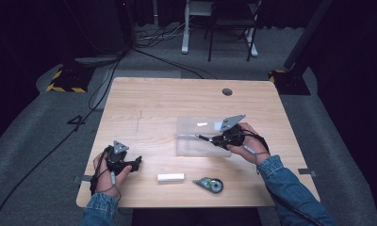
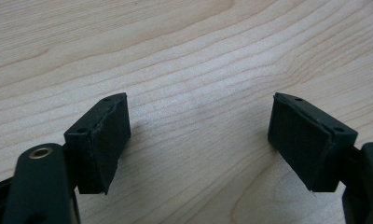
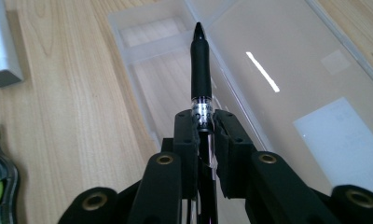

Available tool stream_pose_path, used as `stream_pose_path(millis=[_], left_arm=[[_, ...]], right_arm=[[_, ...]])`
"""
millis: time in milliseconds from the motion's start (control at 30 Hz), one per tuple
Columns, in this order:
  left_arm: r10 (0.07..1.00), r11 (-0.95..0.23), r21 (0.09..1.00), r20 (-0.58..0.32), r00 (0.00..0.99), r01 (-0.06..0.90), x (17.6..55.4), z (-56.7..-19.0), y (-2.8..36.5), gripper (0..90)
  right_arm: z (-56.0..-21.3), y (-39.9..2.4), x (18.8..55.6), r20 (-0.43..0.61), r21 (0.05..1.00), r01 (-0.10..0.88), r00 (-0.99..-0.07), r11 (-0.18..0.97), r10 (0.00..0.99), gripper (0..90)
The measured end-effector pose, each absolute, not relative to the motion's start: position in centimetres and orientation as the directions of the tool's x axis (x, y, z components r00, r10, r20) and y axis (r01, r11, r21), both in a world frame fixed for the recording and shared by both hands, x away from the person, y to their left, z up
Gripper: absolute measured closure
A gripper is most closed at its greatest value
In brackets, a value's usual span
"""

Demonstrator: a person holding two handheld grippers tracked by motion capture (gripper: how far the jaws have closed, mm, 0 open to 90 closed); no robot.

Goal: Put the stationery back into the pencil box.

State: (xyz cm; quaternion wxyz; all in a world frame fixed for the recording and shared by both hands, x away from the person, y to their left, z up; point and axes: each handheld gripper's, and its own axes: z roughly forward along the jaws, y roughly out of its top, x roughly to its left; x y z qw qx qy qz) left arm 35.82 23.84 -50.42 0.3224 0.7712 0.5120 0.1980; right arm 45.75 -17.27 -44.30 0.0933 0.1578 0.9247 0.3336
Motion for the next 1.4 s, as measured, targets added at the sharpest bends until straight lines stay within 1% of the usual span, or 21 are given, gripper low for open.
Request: stream_pose_path(millis=[200, 433, 700, 1067, 1333, 1367, 1400], left_arm=[[0.917, -0.267, 0.7, -0.025, 0.397, 0.662, 35.8, -50.4, 23.8, 21.4], [0.917, -0.268, 0.7, -0.025, 0.397, 0.662, 35.8, -50.4, 23.8, 21.3], [0.917, -0.267, 0.7, -0.025, 0.397, 0.662, 35.8, -50.4, 23.8, 21.4], [0.917, -0.267, 0.7, -0.025, 0.397, 0.662, 35.8, -50.4, 23.8, 21.3], [0.917, -0.268, 0.7, -0.025, 0.397, 0.662, 35.8, -50.4, 23.8, 21.4], [0.917, -0.268, 0.7, -0.025, 0.397, 0.662, 35.8, -50.4, 23.8, 21.3], [0.917, -0.268, 0.7, -0.025, 0.397, 0.662, 35.8, -50.4, 23.8, 21.3]], right_arm=[[-44.7, -17.0, 46.4, -0.081, 0.628, 0.22, -0.936, 0.747, 0.343, 80.0], [-45.3, -16.1, 46.8, -0.105, 0.597, 0.18, -0.949, 0.782, 0.298, 80.1], [-45.8, -15.4, 47.2, -0.124, 0.569, 0.162, -0.952, 0.806, 0.279, 80.0], [-46.4, -14.9, 47.4, -0.14, 0.55, 0.159, -0.95, 0.82, 0.278, 80.0], [-47.0, -14.9, 47.4, -0.191, 0.547, 0.142, -0.938, 0.825, 0.288, 79.8], [-47.0, -14.8, 47.3, -0.222, 0.549, 0.123, -0.932, 0.827, 0.286, 77.2], [-47.0, -14.8, 47.3, -0.229, 0.552, 0.121, -0.93, 0.825, 0.289, 75.2]])
